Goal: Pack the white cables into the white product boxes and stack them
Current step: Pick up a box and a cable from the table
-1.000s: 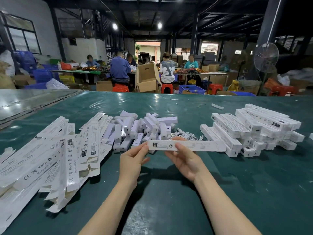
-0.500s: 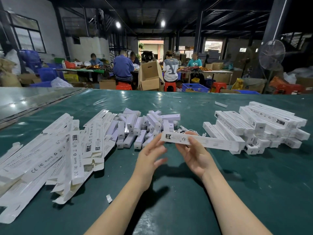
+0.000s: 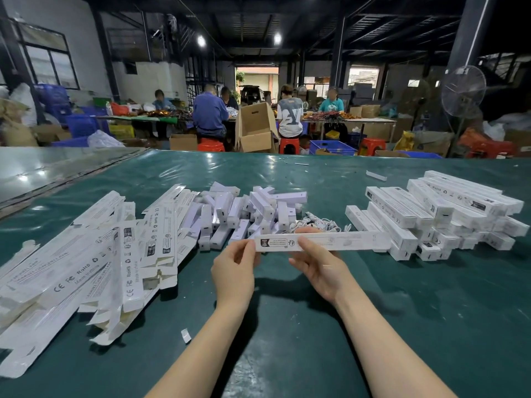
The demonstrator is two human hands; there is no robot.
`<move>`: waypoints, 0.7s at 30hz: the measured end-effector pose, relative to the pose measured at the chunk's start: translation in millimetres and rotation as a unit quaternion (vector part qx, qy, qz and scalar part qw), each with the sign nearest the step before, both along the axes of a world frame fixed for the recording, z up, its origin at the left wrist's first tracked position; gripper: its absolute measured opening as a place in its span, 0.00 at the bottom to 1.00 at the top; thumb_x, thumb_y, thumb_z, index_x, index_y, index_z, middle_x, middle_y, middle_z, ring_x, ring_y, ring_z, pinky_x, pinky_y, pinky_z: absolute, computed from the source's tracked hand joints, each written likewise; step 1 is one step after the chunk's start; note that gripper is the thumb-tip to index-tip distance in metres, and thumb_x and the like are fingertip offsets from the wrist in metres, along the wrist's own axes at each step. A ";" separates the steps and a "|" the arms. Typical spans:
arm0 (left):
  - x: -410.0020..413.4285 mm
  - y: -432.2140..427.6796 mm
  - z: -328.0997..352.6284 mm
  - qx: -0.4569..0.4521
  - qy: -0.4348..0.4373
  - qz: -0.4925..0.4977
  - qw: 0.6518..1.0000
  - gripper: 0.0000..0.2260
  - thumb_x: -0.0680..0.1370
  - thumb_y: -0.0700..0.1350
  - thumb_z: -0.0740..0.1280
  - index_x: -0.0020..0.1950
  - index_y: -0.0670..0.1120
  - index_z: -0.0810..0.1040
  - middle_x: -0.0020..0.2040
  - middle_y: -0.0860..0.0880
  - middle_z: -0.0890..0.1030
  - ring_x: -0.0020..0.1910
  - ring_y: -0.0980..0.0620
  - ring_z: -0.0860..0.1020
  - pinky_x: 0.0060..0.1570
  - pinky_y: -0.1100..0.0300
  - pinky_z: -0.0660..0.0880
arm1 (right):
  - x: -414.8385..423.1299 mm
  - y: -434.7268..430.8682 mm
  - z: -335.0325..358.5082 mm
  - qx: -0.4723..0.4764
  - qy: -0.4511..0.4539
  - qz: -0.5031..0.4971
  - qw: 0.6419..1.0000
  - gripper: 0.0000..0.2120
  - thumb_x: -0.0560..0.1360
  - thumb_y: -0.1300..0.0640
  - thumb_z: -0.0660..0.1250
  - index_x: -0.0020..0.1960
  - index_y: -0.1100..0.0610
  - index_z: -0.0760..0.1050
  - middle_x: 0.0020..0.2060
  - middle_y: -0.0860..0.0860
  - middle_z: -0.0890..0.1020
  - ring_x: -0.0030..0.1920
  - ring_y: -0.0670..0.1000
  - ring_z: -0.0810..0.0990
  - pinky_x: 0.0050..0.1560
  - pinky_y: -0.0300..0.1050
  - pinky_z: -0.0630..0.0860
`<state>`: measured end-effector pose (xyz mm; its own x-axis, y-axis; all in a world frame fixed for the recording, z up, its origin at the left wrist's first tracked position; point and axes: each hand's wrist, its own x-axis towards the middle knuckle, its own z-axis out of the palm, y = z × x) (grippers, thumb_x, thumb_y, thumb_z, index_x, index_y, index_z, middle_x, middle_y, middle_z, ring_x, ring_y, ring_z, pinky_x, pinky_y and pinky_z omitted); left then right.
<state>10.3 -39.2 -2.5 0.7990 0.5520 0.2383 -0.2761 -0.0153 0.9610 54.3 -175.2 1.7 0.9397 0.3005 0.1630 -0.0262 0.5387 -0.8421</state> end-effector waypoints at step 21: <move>-2.6 -10.5 2.7 -0.135 -0.059 -0.053 0.988 0.08 0.74 0.33 0.67 0.39 0.44 0.74 0.33 0.47 0.82 0.35 0.52 0.81 0.40 0.64 0.78 | -4.3 8.4 2.3 0.024 0.044 -0.030 0.998 0.07 0.73 0.66 0.63 0.45 0.54 0.74 0.35 0.50 0.84 0.33 0.48 0.83 0.26 0.37 0.76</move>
<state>7.7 -49.7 0.2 0.8305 0.5237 0.1895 -0.3735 0.2712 0.8871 50.0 -166.8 4.0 0.9671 0.2371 0.0920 -0.0656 0.5820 -0.8106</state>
